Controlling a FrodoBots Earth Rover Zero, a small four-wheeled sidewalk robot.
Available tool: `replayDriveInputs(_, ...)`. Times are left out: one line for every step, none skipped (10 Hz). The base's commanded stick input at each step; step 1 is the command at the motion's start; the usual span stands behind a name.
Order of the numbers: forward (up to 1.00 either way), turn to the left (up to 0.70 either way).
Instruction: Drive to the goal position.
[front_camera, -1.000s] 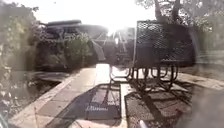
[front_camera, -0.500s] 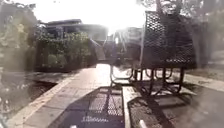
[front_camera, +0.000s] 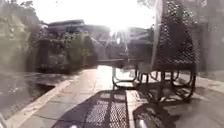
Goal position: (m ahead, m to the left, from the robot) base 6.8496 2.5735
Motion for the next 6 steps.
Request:
replayDriveInputs(0.5,0.5)
replayDriveInputs(0.5,0.5)
replayDriveInputs(0.5,0.5)
replayDriveInputs(0.5,0.5)
replayDriveInputs(0.5,0.5)
replayDriveInputs(0.5,0.5)
